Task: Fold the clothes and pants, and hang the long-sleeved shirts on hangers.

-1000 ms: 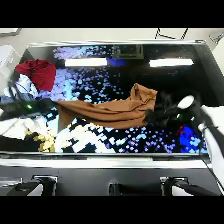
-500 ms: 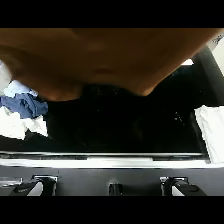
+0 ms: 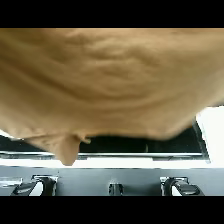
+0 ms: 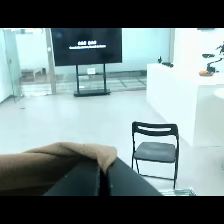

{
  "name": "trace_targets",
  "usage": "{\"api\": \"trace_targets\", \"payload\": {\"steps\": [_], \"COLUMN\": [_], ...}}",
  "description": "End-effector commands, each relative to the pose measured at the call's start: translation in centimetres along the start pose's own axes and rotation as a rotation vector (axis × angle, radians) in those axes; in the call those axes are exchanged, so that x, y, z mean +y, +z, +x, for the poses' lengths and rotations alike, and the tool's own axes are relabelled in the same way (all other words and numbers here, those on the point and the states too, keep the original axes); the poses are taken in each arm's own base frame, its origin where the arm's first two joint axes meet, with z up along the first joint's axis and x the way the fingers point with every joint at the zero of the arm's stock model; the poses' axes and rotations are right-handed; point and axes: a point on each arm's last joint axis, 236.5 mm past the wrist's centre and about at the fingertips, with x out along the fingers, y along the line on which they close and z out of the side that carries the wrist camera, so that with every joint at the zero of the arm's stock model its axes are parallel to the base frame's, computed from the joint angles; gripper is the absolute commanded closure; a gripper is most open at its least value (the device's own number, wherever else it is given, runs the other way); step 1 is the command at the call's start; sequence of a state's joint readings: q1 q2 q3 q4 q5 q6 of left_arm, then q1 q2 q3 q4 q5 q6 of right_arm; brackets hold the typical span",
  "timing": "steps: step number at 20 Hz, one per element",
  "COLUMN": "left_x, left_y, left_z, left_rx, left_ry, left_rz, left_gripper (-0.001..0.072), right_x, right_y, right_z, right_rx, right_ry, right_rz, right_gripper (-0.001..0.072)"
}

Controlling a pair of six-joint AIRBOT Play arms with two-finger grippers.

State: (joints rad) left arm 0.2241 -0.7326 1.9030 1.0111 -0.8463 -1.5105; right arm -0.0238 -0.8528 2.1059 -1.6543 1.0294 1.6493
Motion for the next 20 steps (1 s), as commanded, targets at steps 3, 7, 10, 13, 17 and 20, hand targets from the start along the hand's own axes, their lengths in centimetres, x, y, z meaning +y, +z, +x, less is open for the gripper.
{"api": "trace_targets", "payload": {"steps": [3,7,10,13,17,20], "left_x": [4.7,10.4,12.7,14.6,19.3,22.5], "left_y": [-14.5,-36.5,-53.4,-63.0,-65.5,-64.5], "left_z": [3.9,5.8,3.9,4.5,9.9,13.1], "left_rx": [0.482,0.98,1.254,1.307,1.045,0.838], "left_ry": [0.039,0.073,0.127,0.201,0.343,0.429], "left_rz": [-0.088,-0.271,-0.4,-0.506,-0.557,-0.509], "left_gripper": [0.0684,0.0683,0.0683,0.0683,0.0683,0.0683], "right_x": [-0.8,-1.2,-1.6,-0.3,1.3,1.6], "right_y": [-17.8,-41.0,-56.5,-64.5,-63.3,-59.9], "right_z": [4.2,7.7,8.3,11.1,21.4,26.5], "right_rx": [0.631,1.223,1.446,1.438,0.997,0.724], "right_ry": [-0.037,-0.024,-0.107,-0.172,-0.133,-0.092], "right_rz": [-0.065,-0.143,-0.058,0.117,0.292,0.348], "right_gripper": [0.0673,0.0673,0.0673,0.0672,0.0673,0.0673]}}
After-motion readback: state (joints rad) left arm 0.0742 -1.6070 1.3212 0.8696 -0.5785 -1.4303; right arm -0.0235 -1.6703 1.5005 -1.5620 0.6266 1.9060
